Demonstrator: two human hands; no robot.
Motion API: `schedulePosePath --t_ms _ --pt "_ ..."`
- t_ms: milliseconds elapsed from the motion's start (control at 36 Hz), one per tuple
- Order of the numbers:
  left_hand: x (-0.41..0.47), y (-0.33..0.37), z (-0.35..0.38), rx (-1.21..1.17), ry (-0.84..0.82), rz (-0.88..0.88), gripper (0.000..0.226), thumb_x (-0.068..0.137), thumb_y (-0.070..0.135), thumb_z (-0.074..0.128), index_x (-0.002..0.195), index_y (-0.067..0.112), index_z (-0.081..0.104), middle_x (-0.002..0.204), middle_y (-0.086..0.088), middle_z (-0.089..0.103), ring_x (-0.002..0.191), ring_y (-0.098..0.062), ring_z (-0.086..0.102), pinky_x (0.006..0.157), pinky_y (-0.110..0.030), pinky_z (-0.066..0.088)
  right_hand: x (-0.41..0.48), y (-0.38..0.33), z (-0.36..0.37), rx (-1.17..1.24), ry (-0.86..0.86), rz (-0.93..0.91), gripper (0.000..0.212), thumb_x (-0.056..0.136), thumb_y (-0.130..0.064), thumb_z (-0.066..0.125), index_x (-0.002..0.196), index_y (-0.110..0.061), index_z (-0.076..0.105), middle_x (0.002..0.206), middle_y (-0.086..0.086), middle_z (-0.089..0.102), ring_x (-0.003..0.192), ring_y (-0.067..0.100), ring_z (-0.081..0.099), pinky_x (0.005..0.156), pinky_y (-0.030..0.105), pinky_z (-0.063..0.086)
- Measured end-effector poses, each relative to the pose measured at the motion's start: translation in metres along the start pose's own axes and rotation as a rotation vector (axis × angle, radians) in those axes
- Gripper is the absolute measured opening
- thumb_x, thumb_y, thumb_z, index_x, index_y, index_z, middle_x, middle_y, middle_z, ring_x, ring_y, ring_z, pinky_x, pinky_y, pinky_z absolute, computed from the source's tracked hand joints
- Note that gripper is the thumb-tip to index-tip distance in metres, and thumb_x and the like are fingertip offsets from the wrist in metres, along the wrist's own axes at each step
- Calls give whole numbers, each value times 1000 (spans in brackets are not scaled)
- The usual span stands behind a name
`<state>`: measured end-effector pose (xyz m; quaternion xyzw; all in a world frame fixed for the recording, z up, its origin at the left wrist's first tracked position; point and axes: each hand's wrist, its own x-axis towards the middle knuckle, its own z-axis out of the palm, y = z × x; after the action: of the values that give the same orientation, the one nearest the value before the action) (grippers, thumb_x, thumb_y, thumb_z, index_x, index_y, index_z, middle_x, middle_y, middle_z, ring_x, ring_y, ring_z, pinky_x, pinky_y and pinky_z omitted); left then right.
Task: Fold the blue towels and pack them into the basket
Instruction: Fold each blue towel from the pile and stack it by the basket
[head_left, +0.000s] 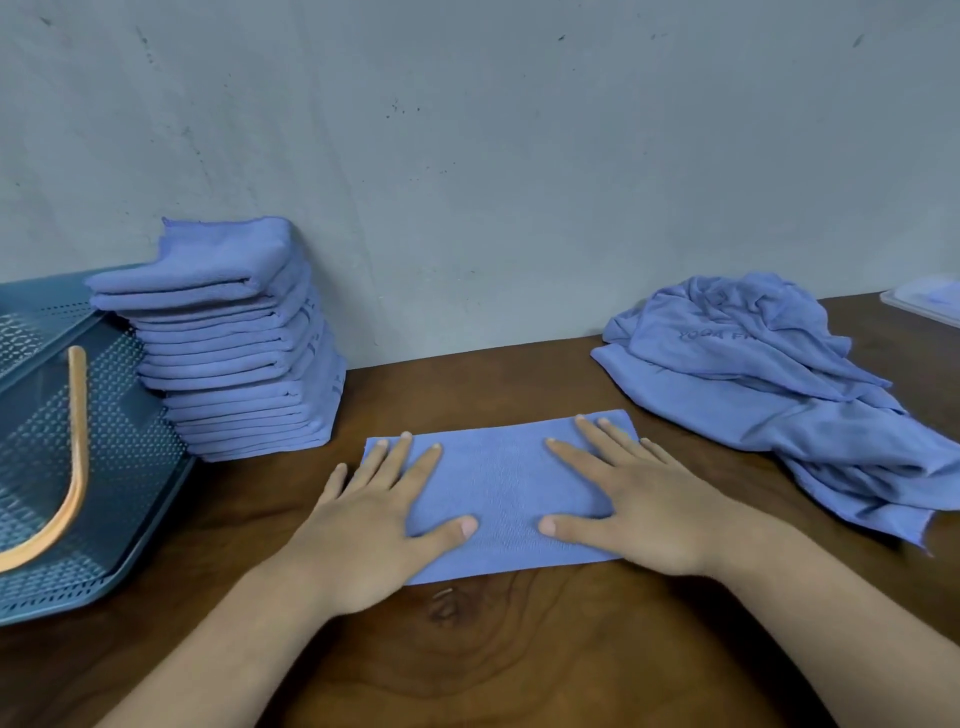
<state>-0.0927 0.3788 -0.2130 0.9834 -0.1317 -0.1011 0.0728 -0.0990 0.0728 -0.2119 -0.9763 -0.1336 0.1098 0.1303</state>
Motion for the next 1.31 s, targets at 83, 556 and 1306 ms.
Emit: schedulePosePath --t_ms 83,556,1306 --pt "-2 -4 -6 5 -28 -11 101 78 102 16 162 54 -16 168 22 -31 154 1 -29 131 -46 -11 -2 11 -8 22 -45 -12 102 75 -103 35 160 -61 -4 168 -26 -27 152 -5 -29 131 39 -8" --pt "60 74 2 53 6 303 65 108 66 23 167 47 2 176 20 -7 161 -3 -10 132 -44 -4 0 20 -3 71 -16 -39 105 76 -102 37 163 -57 -2 172 -24 -20 155 -5 -23 131 39 -6" --pt "-24 38 8 67 2 115 89 87 95 17 161 56 -16 168 22 -32 152 -2 -36 131 -43 -13 8 25 2 20 324 -20 55 103 -61 42 153 -40 47 147 -26 45 131 6 39 114 37 37"
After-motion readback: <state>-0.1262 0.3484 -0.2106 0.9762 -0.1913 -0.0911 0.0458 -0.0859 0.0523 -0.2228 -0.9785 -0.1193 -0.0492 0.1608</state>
